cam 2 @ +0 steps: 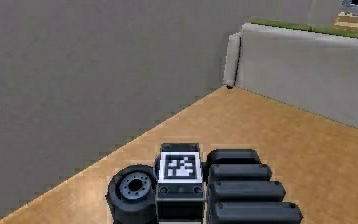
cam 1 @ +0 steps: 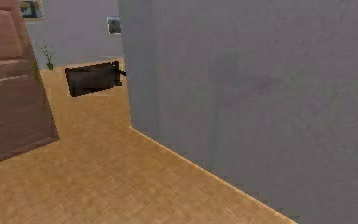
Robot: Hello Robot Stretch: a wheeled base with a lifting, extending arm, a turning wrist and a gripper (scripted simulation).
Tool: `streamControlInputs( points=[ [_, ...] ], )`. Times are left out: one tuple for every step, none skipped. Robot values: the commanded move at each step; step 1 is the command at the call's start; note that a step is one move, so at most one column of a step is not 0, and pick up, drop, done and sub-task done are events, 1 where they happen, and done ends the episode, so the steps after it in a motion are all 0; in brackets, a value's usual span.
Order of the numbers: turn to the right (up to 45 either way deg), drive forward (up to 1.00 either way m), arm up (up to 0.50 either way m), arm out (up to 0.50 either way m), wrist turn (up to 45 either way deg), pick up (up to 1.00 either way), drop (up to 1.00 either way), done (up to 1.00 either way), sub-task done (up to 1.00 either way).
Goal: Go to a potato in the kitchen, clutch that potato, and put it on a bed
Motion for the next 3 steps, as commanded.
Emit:
streamControlInputs(
  points=[
    [0.0,0.25,0.00,0.00,0.0,0.00,0.00,0.00,0.00],
    [-27.0,0.00,0.00,0.00,0.0,0.00,0.00,0.00,0.00],
    [0.0,1.00,0.00,0.00,0.0,0.00,0.00,0.00,0.00]
  ],
)
